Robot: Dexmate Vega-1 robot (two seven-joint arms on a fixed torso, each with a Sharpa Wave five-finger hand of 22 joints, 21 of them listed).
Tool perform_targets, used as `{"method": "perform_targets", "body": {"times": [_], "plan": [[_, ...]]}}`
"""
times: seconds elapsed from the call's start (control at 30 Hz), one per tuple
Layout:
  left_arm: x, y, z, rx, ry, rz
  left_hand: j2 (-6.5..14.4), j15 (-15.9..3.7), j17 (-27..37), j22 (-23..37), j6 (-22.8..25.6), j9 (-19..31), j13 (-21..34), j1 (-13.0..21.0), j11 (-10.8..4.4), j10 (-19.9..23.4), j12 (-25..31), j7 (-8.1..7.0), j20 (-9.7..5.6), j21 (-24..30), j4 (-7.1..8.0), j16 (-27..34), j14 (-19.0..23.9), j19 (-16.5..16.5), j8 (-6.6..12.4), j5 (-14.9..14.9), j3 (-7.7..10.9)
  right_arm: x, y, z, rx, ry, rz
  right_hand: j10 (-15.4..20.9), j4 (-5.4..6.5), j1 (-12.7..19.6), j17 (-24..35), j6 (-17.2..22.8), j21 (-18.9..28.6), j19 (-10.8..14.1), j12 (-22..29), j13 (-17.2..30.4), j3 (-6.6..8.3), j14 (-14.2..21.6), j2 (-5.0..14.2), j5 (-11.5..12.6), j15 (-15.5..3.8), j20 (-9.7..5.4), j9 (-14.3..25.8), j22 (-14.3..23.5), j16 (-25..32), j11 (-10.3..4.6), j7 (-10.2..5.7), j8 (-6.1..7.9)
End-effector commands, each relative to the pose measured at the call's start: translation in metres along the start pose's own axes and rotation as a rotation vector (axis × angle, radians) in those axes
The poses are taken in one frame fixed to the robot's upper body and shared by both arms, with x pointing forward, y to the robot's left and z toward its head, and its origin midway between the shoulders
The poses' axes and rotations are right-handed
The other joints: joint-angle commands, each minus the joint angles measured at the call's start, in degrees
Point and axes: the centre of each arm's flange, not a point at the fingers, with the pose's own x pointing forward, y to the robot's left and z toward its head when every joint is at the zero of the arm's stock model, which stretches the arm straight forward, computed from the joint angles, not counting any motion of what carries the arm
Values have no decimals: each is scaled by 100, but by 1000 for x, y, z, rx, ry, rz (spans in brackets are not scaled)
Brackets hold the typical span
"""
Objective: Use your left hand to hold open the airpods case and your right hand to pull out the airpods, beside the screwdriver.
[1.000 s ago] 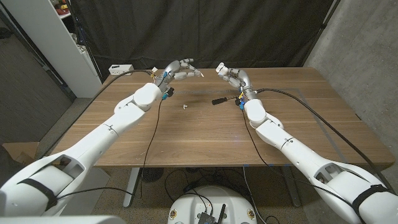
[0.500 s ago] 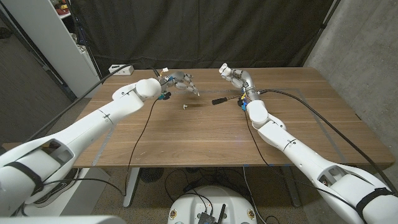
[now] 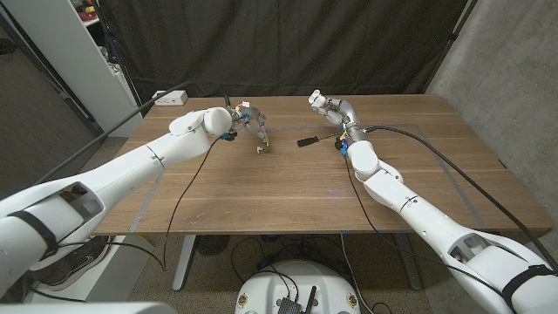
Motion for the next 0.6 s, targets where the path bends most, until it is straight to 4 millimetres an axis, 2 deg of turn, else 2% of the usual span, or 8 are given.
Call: {"method": "perform_targets", "body": {"times": [0.03, 0.27, 0.43, 0.6], "plan": [[7, -11, 7, 146, 31, -10, -15, -60, 0, 4, 152, 418, 15, 15, -58, 78, 66, -158, -8, 65, 19, 48, 80, 60, -41, -17, -32, 0, 0, -2, 4, 6, 5, 28, -22, 16, 12, 503, -20, 27, -2, 5, -25, 39, 52, 37, -984, 20, 322, 17, 41, 1, -454, 10], [20, -28, -1, 110, 35, -61, -15, -82, 0, 5, 159, 391, 12, -1, -53, 124, 87, -187, -26, 78, 31, 60, 152, 86, -66, -23, -36, -2, -2, -2, -4, 16, -2, 16, -19, 12, 13, 495, -24, 17, -8, 6, -27, 36, 55, 36, -984, 17, 327, 17, 44, 26, -455, -3], [26, -39, -7, 51, 34, -88, -7, -98, 1, 6, 166, 377, 11, -7, -59, 168, 106, -187, -42, 91, 37, 69, 203, 117, -77, -26, -33, -8, -6, -4, -12, 34, -3, 7, -22, 18, 13, 510, -22, 21, -13, 6, -25, 41, 58, 37, -988, 20, 326, 17, 47, -12, -466, -5], [29, -44, -12, 6, 39, -98, 5, -106, 2, 7, 169, 357, 10, -37, -14, 217, 125, -157, -58, 106, 59, 71, 247, 157, -97, -33, -35, -15, -9, -5, -20, 53, -15, 10, -23, 19, 13, 514, -21, 22, -9, 12, -25, 39, 59, 35, -988, 22, 335, 17, 48, 14, -462, -6]]}}
